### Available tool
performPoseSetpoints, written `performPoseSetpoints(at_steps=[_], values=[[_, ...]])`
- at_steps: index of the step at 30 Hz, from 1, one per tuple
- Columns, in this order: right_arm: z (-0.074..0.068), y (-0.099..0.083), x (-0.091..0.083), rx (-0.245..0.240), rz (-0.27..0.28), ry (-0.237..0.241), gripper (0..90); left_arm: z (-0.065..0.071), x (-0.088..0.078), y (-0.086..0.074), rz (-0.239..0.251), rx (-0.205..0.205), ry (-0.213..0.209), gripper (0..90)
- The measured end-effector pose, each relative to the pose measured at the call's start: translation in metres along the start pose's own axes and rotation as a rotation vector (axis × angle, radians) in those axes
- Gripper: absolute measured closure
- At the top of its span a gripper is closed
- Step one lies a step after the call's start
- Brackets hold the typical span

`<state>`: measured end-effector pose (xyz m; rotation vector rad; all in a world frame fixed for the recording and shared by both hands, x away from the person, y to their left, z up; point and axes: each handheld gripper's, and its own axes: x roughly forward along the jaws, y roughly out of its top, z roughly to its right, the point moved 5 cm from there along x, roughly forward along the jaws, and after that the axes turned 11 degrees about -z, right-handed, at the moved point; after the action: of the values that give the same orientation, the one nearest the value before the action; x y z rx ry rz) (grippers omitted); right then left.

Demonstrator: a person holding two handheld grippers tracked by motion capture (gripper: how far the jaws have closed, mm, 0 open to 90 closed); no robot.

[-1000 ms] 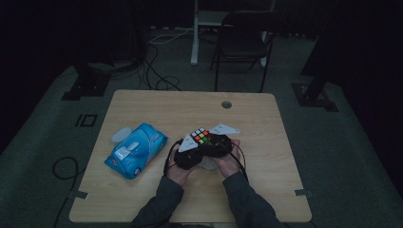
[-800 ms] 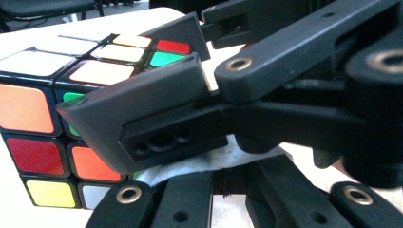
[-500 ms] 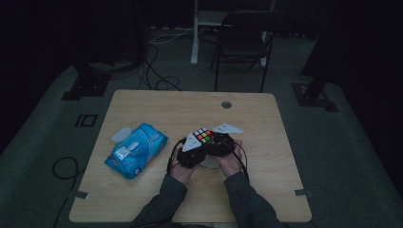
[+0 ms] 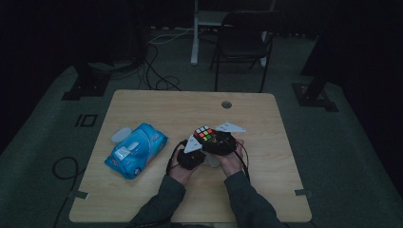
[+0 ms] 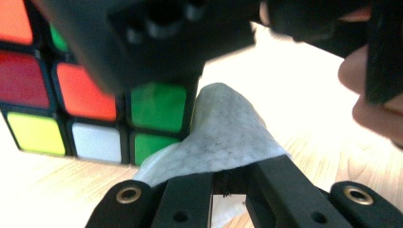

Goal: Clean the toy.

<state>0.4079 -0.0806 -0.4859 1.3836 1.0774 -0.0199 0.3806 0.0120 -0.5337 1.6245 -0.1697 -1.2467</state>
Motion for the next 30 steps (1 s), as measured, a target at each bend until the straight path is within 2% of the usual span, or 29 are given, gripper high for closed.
performPoseSetpoints(at_steps=[3, 5, 11, 17, 30], values=[[0.001, 0.001, -0.002, -0.002, 0.004, -0.002, 34.1, -0.002, 0.000, -0.003, -0.007, -0.016, -0.006, 90.0], [0.003, 0.001, -0.003, -0.002, 0.006, -0.001, 34.1, -0.004, -0.002, -0.005, 0.001, -0.026, -0.028, 90.0], [0.003, 0.002, -0.006, -0.008, 0.008, 0.005, 34.0, -0.005, -0.003, -0.007, -0.019, -0.006, -0.008, 90.0], [0.004, 0.003, -0.010, -0.017, 0.003, 0.010, 34.0, -0.016, -0.007, -0.013, -0.015, -0.044, 0.003, 90.0], [-0.003, -0.001, -0.006, -0.037, -0.019, 0.043, 34.1, -0.024, -0.008, -0.015, -0.015, -0.062, 0.020, 90.0]])
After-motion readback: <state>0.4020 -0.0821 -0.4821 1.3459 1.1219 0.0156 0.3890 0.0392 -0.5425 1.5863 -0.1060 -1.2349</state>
